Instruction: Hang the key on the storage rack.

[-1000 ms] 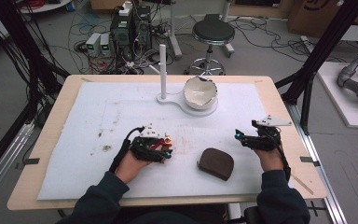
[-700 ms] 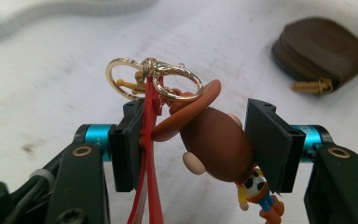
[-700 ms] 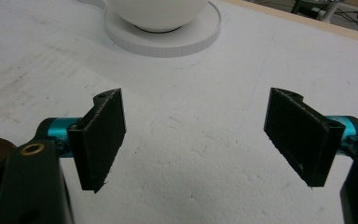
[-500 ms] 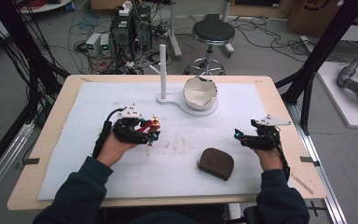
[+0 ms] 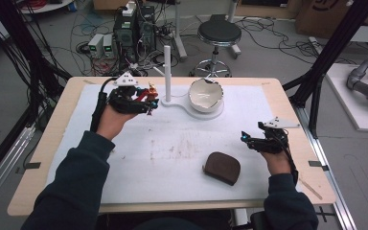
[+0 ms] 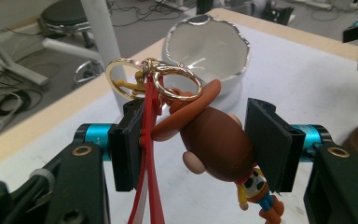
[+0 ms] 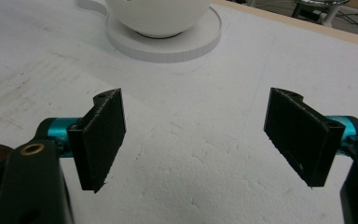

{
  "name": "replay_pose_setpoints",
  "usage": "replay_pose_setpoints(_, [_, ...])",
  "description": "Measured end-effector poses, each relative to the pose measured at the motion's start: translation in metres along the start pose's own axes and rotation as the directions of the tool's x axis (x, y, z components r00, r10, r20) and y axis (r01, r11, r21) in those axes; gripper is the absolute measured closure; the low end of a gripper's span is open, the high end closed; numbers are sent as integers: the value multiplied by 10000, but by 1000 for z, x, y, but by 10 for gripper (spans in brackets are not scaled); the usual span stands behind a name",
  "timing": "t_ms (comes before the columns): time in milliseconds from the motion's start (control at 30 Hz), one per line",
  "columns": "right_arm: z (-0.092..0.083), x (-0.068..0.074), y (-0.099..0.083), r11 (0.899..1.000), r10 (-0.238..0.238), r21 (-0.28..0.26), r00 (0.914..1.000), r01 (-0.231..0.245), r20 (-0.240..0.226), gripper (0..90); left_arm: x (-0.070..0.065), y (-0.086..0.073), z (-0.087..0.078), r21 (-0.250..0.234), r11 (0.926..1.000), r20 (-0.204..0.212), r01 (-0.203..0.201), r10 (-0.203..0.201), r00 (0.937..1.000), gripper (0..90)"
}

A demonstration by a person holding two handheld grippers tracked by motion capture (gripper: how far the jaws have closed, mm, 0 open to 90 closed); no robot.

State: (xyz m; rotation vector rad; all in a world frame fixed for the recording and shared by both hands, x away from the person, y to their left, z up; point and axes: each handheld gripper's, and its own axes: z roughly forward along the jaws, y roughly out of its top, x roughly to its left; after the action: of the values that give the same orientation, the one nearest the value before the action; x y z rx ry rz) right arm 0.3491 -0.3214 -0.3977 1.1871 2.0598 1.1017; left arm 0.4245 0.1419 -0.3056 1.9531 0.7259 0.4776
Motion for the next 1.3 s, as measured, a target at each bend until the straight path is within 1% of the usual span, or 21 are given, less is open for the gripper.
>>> replay_pose_setpoints(167, [0,0,0,10000,33,-5,10000,-33,-24,208,6,22,11,211,9987,-214,-453,458,9987,406])
replay_pose_setpoints(200, [0,-1,0,10000,35,0,10000,-35,-15,209,6,22,11,211,9987,-214,-453,458,9987,406])
replay_pose_setpoints(233, [0,-1,0,10000,35,0,10000,-35,-15,209,7,26,15,289,9983,-243,-515,522,9983,406])
replay_pose_setpoints(267, [0,-1,0,10000,37,-13,10000,-37,-35,208,7,32,20,466,9967,-325,-667,682,9971,406])
replay_pose_setpoints(333, [0,-1,0,10000,48,-31,10000,-48,-38,208,8,37,26,566,9958,-330,-715,734,9968,406])
replay_pose_setpoints(367, [0,-1,0,10000,48,-31,10000,-48,-38,208,8,37,26,566,9958,-330,-715,734,9968,406])
replay_pose_setpoints(433, [0,-1,0,10000,11,-87,10000,-12,-52,209,7,43,33,747,9938,-337,-818,845,9959,406])
replay_pose_setpoints(500, [0,-1,0,10000,0,-81,10000,-1,-64,208,6,45,35,737,9940,-361,-812,840,9958,406])
replay_pose_setpoints(633, [0,-2,0,9999,32,-115,9999,-33,-98,209,7,52,43,908,9928,-440,-786,828,9956,406])
replay_pose_setpoints(733, [0,-2,0,9999,31,-107,9999,-32,-121,208,9,56,45,903,9933,-489,-728,774,9958,406])
replay_pose_setpoints(900, [1,-3,0,9999,38,-108,9999,-40,-130,208,9,59,47,927,9928,-506,-753,803,9955,406])
replay_pose_setpoints(1067, [1,-2,0,10000,-11,-98,9998,9,-197,208,10,59,54,1099,9917,-512,-668,728,9960,406])
replay_pose_setpoints(1233, [1,-3,0,9999,3,-114,9998,-5,-179,208,10,58,59,1174,9912,-534,-604,671,9963,406])
replay_pose_setpoints(1300, [1,-2,0,10000,5,-78,9998,-7,-223,208,12,55,62,1164,9922,-572,-446,515,9970,406])
